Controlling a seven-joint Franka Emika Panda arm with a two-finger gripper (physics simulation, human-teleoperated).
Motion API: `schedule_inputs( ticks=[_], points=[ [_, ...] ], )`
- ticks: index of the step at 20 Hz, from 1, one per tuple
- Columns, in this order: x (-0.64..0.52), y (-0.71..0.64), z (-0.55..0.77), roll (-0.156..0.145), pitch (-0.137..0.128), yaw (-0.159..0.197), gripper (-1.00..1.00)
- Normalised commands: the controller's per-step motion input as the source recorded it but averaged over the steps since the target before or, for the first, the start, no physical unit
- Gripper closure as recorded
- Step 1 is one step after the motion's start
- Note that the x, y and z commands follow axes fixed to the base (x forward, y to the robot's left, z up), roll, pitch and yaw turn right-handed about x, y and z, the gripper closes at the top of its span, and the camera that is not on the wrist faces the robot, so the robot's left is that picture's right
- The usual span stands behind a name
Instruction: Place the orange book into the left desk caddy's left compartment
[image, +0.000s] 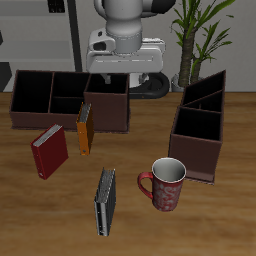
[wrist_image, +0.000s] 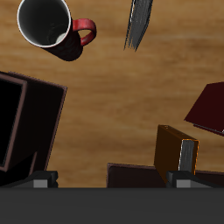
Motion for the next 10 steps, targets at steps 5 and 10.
schedule_inputs(
  ticks=[5,10],
  points=[
    [-0.11,-0.35,-0.08,0.024,-0.013,0.016,-1.0],
    [-0.08,-0.42,0.0,0.004,-0.035,-0.005,-1.0]
  ],
)
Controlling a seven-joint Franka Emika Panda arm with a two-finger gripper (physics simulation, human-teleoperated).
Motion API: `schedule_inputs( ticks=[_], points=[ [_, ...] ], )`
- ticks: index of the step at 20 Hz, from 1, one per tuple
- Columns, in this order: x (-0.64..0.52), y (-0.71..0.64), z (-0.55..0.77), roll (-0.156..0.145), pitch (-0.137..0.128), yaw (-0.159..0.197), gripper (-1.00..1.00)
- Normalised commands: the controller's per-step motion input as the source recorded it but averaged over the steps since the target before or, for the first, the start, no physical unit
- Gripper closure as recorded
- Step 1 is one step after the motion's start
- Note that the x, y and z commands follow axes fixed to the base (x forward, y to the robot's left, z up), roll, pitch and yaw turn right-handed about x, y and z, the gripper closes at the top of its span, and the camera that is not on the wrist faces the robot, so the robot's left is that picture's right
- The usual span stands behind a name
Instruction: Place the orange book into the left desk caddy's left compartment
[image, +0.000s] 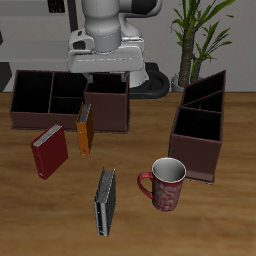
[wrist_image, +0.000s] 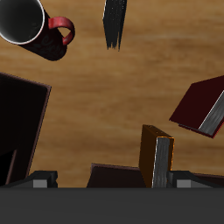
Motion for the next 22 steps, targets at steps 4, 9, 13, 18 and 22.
schedule_inputs(
  ticks=[4,9,13,18,22],
  points=[
    [-0.12,-0.47,-0.03,-0.009,-0.057,-0.055,-1.0],
    [-0.16,-0.35,-0.26,-0.022,-0.037,0.0,-1.0],
    [-0.03,-0.23,-0.26,-0.05,-0.018,-0.01,-1.0],
    [-0.06,0.06,-0.24,-0.021,-0.03,0.015,-1.0],
    [-0.05,-0.02,-0.23,-0.024,-0.03,0.029,-1.0]
  ],
)
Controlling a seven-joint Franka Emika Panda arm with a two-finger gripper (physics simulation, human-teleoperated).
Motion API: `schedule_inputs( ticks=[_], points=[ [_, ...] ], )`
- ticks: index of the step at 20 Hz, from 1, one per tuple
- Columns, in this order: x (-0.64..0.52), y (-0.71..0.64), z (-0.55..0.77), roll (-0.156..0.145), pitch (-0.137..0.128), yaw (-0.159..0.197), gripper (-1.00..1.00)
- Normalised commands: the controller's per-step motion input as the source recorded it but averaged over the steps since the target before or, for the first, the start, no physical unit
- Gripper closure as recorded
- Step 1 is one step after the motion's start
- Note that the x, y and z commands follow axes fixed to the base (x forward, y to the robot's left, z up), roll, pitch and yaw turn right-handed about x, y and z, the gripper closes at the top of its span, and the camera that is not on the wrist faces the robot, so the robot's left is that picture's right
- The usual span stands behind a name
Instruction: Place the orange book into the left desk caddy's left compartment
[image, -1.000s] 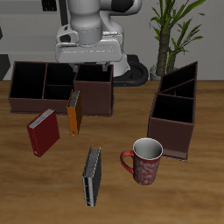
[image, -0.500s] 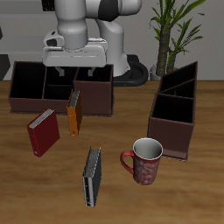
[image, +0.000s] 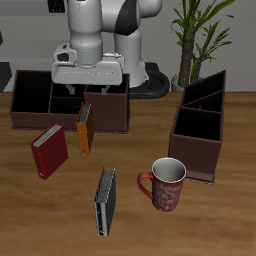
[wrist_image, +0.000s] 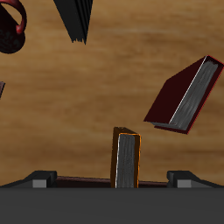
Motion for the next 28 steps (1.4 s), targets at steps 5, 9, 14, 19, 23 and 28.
schedule_inputs(
  ticks=[5,9,14,19,23,28],
  points=[
    [-0.04,-0.23,-0.17,-0.04,-0.04,-0.023,-1.0],
    [-0.03,-0.1,-0.15,-0.017,-0.026,0.003,-1.0],
    [-0.06,-0.01,-0.23,-0.007,-0.038,0.011,-1.0],
    [-0.02,-0.07,-0.23,0.0,-0.017,-0.02,-1.0],
    [0.1,-0.03,-0.2,-0.015,0.008,0.004,-1.0],
    [0.09,-0.05,-0.28,-0.006,0.038,-0.037,-1.0]
  ],
)
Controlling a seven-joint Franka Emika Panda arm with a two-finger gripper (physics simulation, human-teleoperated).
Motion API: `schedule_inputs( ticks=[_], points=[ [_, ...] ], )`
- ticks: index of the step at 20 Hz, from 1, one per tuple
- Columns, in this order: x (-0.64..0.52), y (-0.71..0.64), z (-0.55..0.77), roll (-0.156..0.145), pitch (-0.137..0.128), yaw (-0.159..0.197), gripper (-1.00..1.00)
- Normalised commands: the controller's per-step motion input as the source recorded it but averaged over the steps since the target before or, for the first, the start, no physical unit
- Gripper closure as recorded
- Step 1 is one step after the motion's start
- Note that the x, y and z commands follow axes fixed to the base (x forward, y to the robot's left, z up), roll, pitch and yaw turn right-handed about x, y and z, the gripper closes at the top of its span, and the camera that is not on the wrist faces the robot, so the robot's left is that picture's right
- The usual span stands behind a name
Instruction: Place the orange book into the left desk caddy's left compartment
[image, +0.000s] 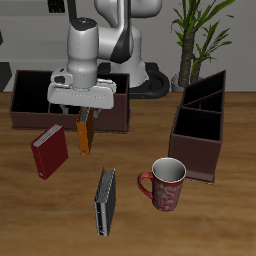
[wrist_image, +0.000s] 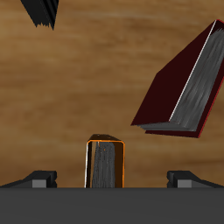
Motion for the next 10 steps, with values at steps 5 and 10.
schedule_inputs(
  ticks=[5,10],
  points=[
    [0.07,-0.04,-0.26,-0.002,0.028,-0.016,-1.0],
    [0.05,0.1,-0.37,0.052,0.054,0.018,1.0]
  ],
)
